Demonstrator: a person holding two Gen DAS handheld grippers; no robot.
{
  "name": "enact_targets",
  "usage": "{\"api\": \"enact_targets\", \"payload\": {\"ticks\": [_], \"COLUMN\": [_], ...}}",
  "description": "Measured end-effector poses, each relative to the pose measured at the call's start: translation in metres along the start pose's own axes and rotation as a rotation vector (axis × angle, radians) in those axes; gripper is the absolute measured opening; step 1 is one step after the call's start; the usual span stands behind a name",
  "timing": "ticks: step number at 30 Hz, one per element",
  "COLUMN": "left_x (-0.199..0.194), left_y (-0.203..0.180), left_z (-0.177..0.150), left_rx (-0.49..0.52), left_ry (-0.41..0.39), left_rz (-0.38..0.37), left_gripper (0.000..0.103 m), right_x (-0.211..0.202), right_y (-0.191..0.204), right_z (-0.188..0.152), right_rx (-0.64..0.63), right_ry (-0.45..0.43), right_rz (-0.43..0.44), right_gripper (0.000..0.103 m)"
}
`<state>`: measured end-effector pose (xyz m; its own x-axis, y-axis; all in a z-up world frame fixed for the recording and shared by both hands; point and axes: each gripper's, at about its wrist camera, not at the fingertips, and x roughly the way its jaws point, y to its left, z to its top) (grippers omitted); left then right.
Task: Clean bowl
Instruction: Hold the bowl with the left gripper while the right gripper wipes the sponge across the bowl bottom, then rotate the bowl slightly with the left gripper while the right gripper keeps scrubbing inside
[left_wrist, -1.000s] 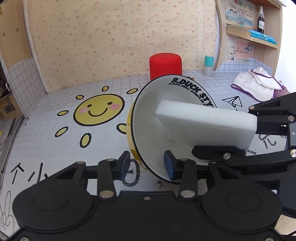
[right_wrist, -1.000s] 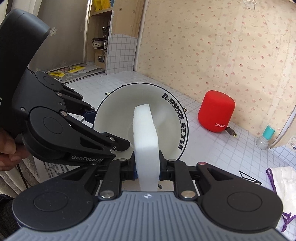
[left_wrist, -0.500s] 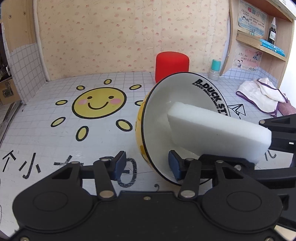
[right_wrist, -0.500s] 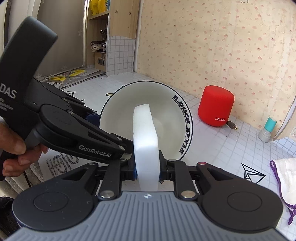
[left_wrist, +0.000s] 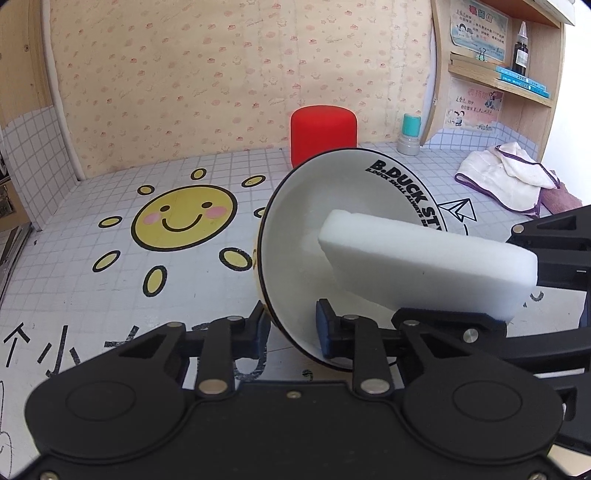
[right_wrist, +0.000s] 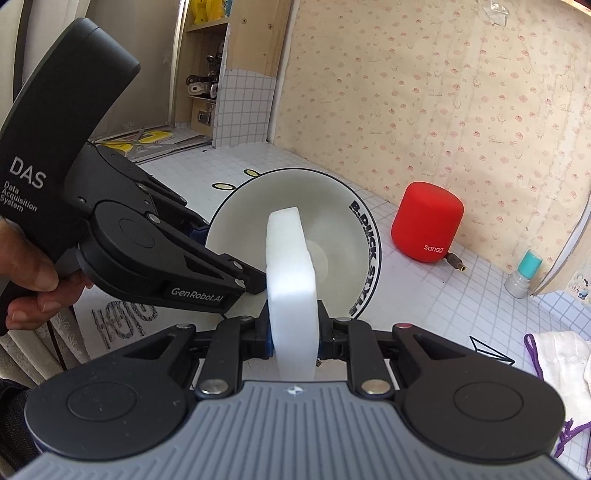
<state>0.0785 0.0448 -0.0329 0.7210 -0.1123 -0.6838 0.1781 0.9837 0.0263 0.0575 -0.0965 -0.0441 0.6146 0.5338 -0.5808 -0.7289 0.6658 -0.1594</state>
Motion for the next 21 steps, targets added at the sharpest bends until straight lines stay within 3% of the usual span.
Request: {"api": "enact_targets", "payload": {"ticks": [6,16,21], "left_x": [0.0000,-0.0003,-0.0008], "left_y": [-0.0007,-0.0035,-0.0031], "left_z": [0.0000,0.0008,-0.0002], "left_rx": [-0.001,-0.003,-0.004], "left_ry": [0.000,0.003,0.004], "left_rz": [0.005,0.021,0.017], "left_gripper": [0.028,0.028,0.028], "right_x": [0.0057,-0.0025,0.0039], "right_y": [0.0031,-0.0010,0.0014], "right_z": [0.0039,0.0091,0.0064], "right_rx": [-0.033,-0.034,-0.039], "right_ry": [0.028,-0.003,0.043], "right_rz": [-0.004,-0.092,-0.030], "right_gripper": [0.021,0.021,0.021]}}
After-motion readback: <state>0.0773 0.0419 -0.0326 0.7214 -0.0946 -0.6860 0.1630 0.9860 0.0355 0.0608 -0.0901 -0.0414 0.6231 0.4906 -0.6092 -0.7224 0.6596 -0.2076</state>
